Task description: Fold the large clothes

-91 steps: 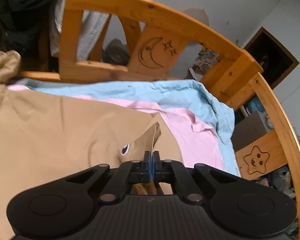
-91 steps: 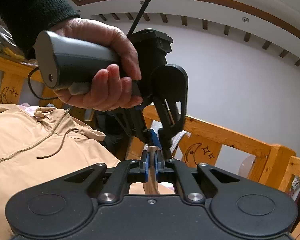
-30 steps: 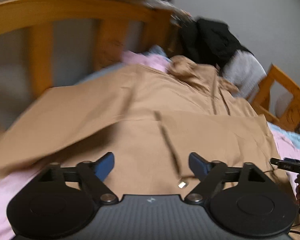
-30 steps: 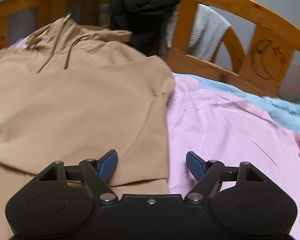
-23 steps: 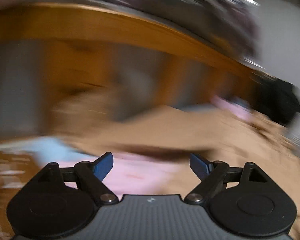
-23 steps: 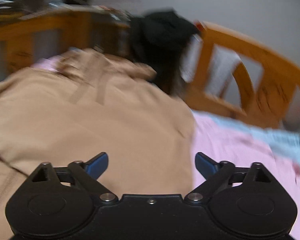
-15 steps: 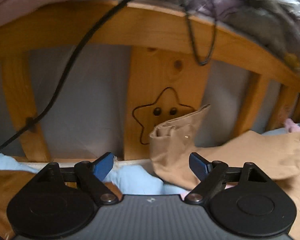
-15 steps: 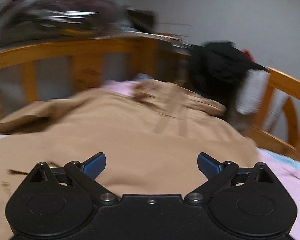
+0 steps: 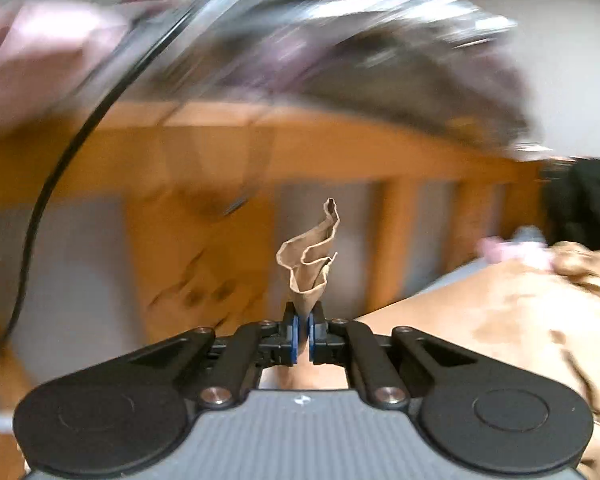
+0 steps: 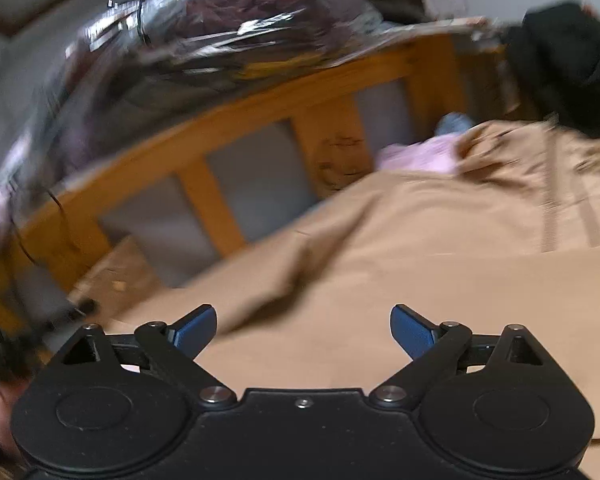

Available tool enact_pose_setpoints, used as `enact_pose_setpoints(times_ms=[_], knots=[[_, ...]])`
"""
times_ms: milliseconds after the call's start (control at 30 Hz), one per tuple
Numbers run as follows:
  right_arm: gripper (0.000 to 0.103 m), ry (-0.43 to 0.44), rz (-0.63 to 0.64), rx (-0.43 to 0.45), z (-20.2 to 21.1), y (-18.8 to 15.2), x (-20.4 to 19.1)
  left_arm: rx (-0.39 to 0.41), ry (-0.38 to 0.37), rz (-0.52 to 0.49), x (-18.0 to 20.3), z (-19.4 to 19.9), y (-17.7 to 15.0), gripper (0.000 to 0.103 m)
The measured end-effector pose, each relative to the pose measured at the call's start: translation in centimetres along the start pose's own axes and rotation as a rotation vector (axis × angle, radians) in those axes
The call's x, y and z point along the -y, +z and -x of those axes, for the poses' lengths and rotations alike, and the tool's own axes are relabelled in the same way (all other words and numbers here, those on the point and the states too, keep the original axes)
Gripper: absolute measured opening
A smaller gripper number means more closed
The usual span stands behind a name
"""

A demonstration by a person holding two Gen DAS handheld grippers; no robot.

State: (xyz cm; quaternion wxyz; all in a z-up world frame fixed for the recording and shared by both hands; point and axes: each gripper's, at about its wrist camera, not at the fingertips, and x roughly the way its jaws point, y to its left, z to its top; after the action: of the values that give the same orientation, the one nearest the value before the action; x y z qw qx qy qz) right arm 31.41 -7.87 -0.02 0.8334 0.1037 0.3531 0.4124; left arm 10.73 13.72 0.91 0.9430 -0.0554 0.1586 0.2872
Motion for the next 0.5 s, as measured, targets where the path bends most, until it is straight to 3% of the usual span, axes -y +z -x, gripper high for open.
enact_pose_setpoints(times_ms=[100,200,267,400,433,500], knots=[[0.094,0.174,-0.131,-0.057,-2.0,2.4,-0.6,0.081,-0.135,-0.127,3.9,2.2,0.9,0.004],[0.094,0.28,-0.221,-0.104,-3.5,4.5,-1.1,0.118,-0.239,-0.212,6.9,3.3,1.0,0.004],[0.095,0.305,-0.283,-0.144,-4.4,5.6,-1.2,0.14,-0.298,-0.26,8.8,4.9,0.6,0.004],[0.088,0.228,-0.365,-0.198,-5.3,6.4,-0.9,0.166,-0.382,-0.337,11.2,5.4,-0.6,0.004],[0.08,0.2,-0.373,-0.204,-5.3,6.5,-0.8,0.164,-0.397,-0.352,11.6,5.6,-0.9,0.004],[0.047,0.141,-0.374,-0.211,-5.1,6.4,-0.7,0.149,-0.416,-0.361,12.3,6.2,-1.3,0.005]])
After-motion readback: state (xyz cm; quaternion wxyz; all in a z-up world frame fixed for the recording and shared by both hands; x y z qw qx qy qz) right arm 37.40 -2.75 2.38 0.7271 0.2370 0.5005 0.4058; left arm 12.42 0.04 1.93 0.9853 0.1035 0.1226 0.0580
